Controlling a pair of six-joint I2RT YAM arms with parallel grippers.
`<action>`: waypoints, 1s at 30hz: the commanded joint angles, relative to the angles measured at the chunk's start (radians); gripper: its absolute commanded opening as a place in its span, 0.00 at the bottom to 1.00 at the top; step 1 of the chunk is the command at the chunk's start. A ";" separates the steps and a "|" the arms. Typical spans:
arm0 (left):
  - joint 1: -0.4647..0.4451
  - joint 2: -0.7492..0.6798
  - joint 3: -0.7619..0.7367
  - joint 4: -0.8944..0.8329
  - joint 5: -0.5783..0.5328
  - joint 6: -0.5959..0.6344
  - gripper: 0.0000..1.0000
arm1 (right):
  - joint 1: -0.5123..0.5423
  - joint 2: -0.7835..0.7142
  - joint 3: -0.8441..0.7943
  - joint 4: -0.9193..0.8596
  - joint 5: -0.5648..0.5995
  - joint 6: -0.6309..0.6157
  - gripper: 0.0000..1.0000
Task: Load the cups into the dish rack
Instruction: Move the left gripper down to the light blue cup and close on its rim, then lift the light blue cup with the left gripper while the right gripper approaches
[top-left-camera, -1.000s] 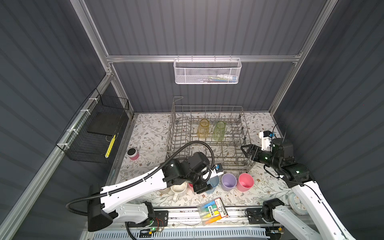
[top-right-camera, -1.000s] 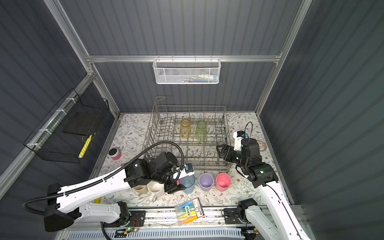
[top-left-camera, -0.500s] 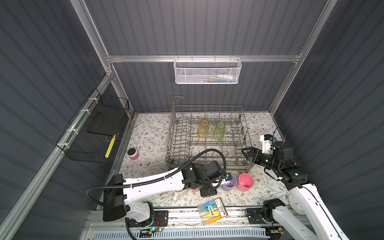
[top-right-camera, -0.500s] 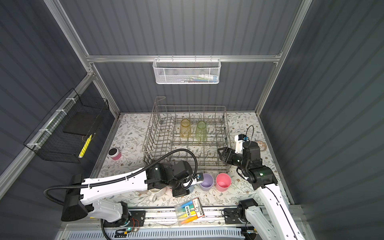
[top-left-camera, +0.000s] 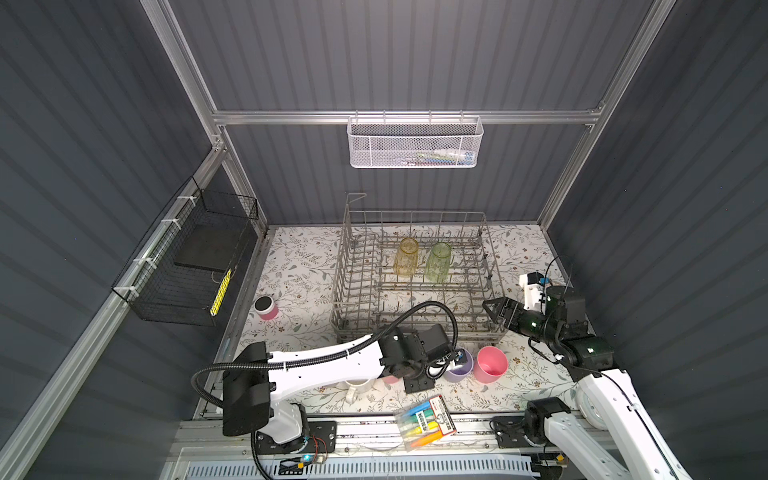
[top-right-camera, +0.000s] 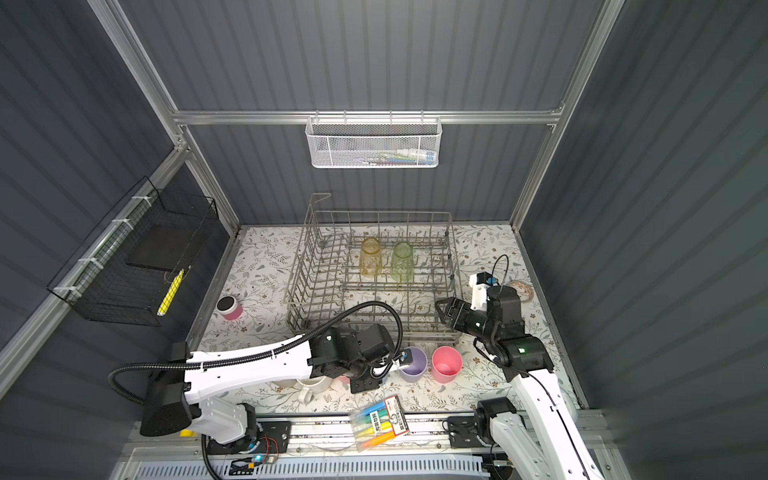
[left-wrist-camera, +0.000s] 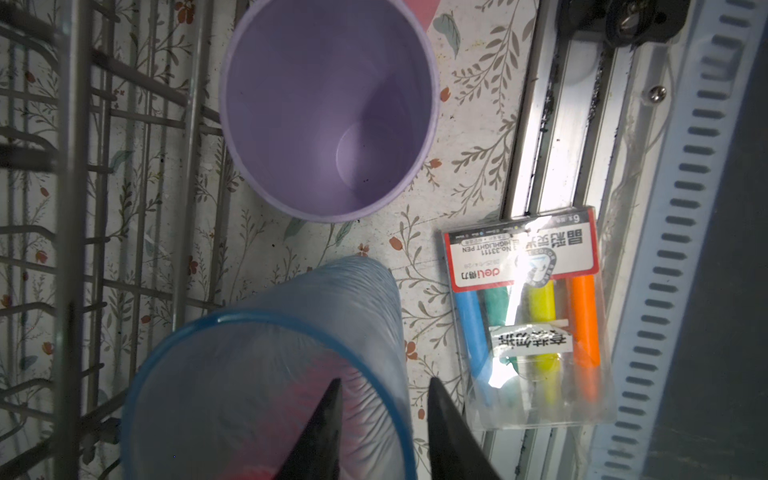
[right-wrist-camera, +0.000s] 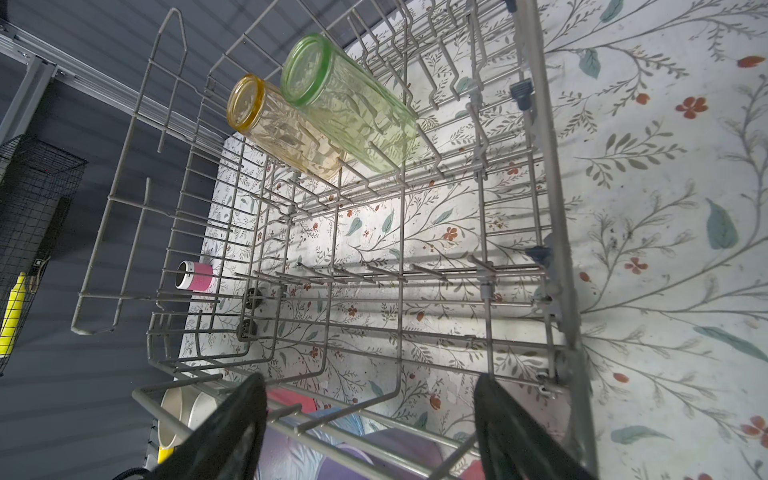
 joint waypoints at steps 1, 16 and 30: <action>-0.003 0.019 0.035 -0.038 -0.007 0.005 0.24 | -0.009 -0.011 -0.012 0.009 -0.018 0.006 0.78; -0.004 -0.028 0.085 -0.085 0.013 0.006 0.00 | -0.042 -0.018 -0.032 0.022 -0.052 0.019 0.78; -0.004 -0.208 0.136 -0.103 0.074 0.011 0.00 | -0.052 -0.024 -0.002 0.025 -0.084 0.027 0.79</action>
